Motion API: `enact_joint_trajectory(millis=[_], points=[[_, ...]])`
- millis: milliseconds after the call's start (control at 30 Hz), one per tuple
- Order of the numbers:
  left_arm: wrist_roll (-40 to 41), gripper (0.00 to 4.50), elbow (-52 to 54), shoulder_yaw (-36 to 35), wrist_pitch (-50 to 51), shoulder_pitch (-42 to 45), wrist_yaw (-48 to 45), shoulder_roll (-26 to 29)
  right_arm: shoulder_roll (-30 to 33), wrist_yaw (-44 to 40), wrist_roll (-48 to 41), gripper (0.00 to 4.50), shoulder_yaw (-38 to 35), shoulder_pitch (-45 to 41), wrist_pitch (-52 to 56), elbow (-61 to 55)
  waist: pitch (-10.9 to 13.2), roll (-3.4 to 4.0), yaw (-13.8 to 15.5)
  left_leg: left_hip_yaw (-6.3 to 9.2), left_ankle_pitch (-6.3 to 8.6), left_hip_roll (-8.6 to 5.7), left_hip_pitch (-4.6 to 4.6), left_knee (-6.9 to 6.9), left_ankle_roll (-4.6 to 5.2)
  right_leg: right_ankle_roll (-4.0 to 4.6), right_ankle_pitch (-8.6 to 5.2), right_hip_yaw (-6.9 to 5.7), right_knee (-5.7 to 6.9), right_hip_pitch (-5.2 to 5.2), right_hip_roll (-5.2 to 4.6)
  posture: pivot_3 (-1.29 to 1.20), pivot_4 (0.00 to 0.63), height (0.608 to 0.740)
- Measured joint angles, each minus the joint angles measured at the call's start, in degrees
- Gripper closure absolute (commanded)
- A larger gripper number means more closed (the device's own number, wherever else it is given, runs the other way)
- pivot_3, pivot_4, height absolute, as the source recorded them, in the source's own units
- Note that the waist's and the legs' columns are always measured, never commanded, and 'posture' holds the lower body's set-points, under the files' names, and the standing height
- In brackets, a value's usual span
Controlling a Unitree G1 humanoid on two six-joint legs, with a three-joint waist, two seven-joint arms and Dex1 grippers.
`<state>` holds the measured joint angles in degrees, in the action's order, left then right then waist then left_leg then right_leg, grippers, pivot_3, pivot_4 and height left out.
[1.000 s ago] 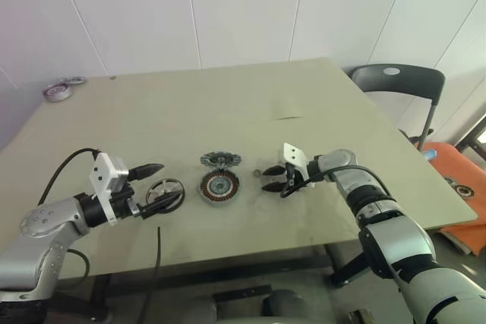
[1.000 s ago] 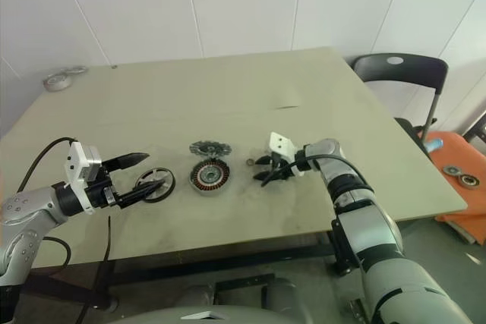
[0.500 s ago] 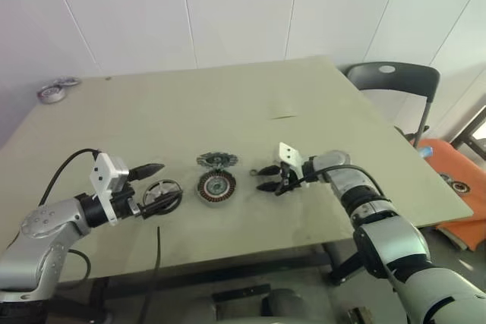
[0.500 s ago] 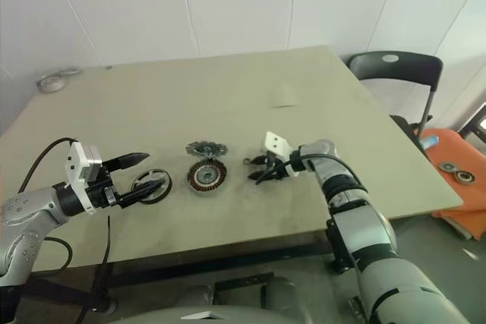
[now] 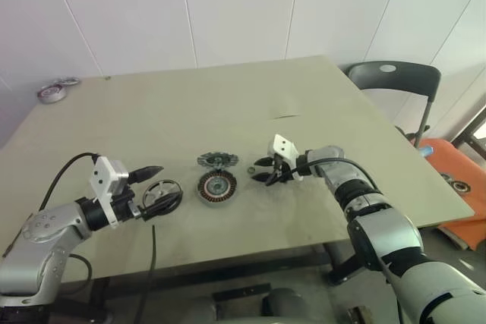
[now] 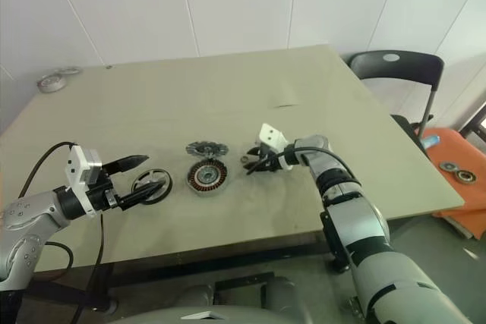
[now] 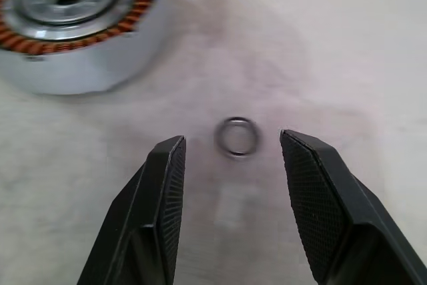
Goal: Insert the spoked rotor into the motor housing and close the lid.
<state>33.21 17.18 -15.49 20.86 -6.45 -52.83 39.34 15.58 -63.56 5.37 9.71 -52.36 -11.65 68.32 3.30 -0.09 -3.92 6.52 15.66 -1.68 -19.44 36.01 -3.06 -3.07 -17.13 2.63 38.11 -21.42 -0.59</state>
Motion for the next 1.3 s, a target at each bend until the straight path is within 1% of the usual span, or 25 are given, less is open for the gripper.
enact_joint_trajectory(millis=[133,400,833,1300], points=[[0.0,0.0,0.0,0.04,-0.09,0.06,0.08,-0.09,-0.71,2.54,0.06,2.12,-0.16,0.0,-0.11,0.99,0.02,0.03,-0.05,0.0,0.0,0.0,0.0,-0.01,0.0,-0.01,0.0,0.0,0.0,-0.02,0.01,0.0,0.0,0.74],[0.0,0.0,0.0,0.09,-0.11,0.29,0.43,-0.43,-3.3,4.11,0.44,2.12,-0.26,0.01,-0.08,1.15,0.02,0.04,-0.04,0.0,0.0,0.0,-0.01,-0.01,0.0,-0.01,0.01,0.0,0.0,-0.01,0.0,0.0,0.0,0.74],[-0.01,0.0,0.51,0.1,-0.15,0.01,0.84,-1.09,-3.69,6.54,1.58,2.12,-0.3,0.0,0.23,2.01,0.03,0.04,-0.05,0.0,0.0,0.0,0.01,0.0,0.0,-0.01,0.0,0.0,0.01,0.0,0.01,0.0,0.0,0.74],[-0.01,0.0,0.53,0.1,-0.15,0.29,1.74,-1.09,-4.02,6.81,1.9,2.12,-0.45,0.03,1.22,2.23,0.02,0.03,-0.1,0.0,0.0,0.0,0.06,0.03,0.0,0.0,0.0,0.0,0.02,0.05,0.02,0.0,0.0,0.74]])
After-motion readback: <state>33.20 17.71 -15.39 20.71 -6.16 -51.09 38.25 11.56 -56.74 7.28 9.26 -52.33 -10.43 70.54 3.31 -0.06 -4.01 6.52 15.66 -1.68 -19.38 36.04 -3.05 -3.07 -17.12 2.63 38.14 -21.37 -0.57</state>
